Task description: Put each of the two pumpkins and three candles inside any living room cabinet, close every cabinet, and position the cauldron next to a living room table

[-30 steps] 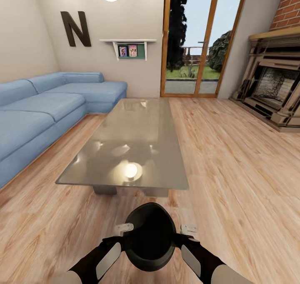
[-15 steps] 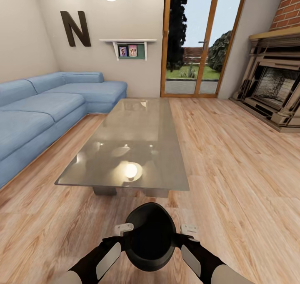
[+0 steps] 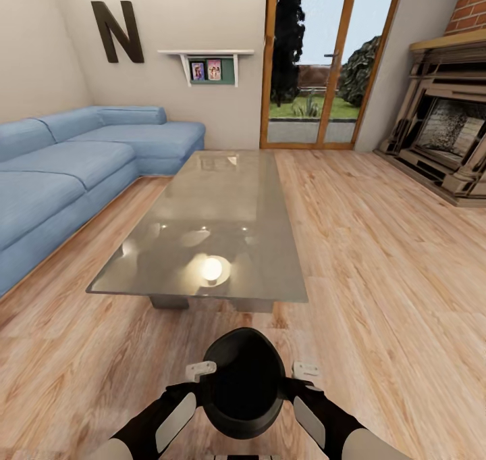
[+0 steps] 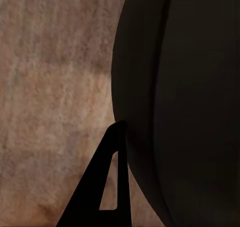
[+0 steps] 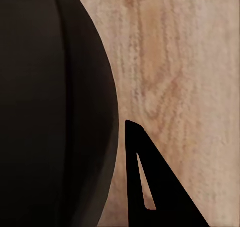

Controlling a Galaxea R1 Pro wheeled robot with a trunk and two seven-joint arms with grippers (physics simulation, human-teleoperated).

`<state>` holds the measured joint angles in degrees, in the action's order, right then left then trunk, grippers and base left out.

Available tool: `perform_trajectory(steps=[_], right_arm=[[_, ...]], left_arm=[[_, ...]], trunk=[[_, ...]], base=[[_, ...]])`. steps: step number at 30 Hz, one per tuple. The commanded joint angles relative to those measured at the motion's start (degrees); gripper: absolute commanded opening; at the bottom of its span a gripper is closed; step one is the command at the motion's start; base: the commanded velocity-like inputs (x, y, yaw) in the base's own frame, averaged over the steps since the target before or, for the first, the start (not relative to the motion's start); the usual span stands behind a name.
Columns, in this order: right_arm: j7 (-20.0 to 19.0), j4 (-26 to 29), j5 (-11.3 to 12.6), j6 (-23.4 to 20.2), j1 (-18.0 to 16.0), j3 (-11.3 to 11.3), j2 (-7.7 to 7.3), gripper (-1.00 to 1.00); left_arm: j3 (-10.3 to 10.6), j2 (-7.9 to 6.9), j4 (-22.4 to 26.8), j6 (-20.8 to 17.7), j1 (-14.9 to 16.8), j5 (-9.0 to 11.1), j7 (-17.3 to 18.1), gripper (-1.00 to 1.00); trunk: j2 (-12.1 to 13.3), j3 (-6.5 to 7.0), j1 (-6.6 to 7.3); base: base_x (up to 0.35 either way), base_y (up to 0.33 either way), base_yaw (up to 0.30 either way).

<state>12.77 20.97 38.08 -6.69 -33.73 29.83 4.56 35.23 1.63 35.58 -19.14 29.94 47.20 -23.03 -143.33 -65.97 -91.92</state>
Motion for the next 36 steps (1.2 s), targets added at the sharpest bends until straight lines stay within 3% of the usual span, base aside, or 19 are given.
perform_trajectory(steps=[1, 36], right_arm=[[0.68, -2.95, 0.41, -0.25, -0.02, 0.56, -0.08, -1.00], [0.75, -2.95, 0.41, -0.25, -0.02, 0.56, -0.08, -1.00]], left_arm=[[-0.07, -0.07, 0.19, 1.56, 0.12, -0.62, -0.53, -1.00], [-0.07, -0.67, 0.19, 1.48, 0.12, -0.62, -0.50, -1.00]], trunk=[[-0.03, -0.04, 0.02], [-0.03, -0.04, 0.02]], base=[[0.000, 0.000, 0.000], [0.064, 0.000, 0.000]])
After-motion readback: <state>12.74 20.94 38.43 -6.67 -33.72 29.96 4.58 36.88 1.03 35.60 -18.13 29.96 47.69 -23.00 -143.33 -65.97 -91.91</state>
